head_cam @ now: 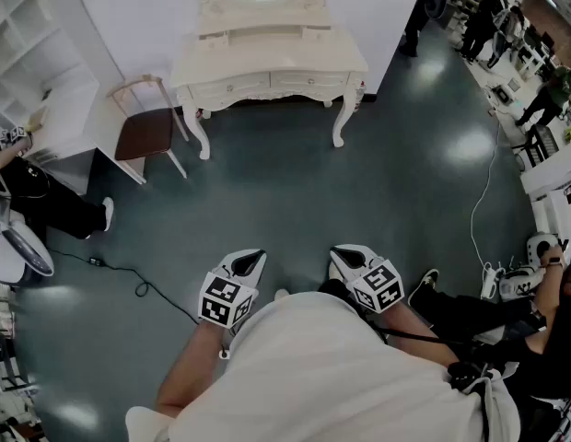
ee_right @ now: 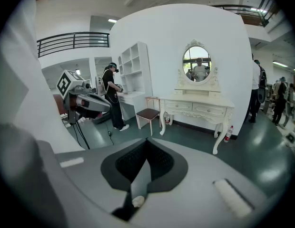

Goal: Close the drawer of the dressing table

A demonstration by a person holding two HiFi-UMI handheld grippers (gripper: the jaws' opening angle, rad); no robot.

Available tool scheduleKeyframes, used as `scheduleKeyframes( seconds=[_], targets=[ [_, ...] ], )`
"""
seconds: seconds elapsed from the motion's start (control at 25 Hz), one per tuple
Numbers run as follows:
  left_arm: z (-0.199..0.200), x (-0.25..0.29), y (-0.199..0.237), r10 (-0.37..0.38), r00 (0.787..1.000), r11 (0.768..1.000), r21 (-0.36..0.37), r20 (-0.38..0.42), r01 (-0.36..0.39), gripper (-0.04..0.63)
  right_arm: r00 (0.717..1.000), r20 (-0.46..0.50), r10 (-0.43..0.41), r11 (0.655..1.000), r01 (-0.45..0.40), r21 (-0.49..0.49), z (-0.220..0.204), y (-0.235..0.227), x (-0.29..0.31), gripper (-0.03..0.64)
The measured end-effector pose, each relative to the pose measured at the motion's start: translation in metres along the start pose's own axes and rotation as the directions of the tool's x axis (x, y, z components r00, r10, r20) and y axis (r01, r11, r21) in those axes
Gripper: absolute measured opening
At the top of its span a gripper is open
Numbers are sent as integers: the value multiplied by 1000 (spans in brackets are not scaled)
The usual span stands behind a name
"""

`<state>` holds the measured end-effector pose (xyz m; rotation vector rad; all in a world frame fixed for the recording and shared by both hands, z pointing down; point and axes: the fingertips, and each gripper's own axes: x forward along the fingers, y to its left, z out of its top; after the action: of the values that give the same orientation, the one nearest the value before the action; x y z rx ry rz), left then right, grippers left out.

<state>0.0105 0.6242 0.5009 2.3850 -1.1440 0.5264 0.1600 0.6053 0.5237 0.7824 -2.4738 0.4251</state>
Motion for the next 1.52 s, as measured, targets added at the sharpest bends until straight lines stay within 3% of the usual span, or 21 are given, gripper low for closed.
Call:
scheduleKeyframes(
  seconds=[0.24,0.6,0.8,0.92,1.0,1.08,1.24,1.52],
  targets=[
    [4,25,4,17,1000,1000,-9,-20,-17,-2,1000,-5,0,1000,0,27,-4,-29,3,-2],
    [46,77,17,52,998,998,-23,-42,-53,-2,998,-29,54,998,-53,36,9,-105,29,-2],
    [89,113,34,93,995,995,-35,-42,-95,-2,998,-1,56,998,-56,7,38,-167,42,2],
    [117,137,48,118,993,992,-35,-20,-119,-2,998,6,58,998,-58,-4,48,-202,55,54],
    [128,152,57,136,991,989,-55,1,-136,-2,999,4,53,999,-53,4,48,-220,62,37],
    [138,165,68,148,989,986,-81,19,-146,-2,1000,9,24,999,-24,26,51,-237,71,0],
    [151,192,100,146,989,987,-68,17,-144,-2,1000,-4,12,998,-11,62,57,-266,95,-2],
    [183,245,187,71,997,993,-94,36,-67,0,998,-56,-28,997,32,74,90,-321,161,-2]
  ],
)
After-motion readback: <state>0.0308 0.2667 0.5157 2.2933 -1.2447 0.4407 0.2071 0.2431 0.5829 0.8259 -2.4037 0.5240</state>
